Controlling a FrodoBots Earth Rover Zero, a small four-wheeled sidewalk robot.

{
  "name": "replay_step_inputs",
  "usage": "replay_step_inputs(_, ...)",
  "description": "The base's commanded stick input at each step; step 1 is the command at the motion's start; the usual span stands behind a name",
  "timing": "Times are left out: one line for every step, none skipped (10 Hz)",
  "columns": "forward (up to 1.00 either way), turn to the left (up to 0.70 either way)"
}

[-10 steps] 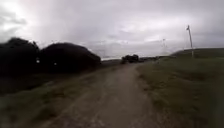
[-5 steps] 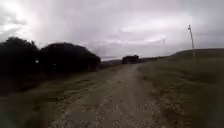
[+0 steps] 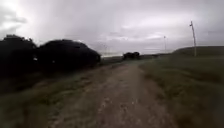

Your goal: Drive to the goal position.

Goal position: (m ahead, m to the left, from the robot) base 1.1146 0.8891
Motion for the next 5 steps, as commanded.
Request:
replay_step_inputs(0.5,0.0)
replay_step_inputs(0.5,0.0)
replay_step_inputs(0.5,0.0)
replay_step_inputs(0.5,0.0)
replay_step_inputs(0.5,0.0)
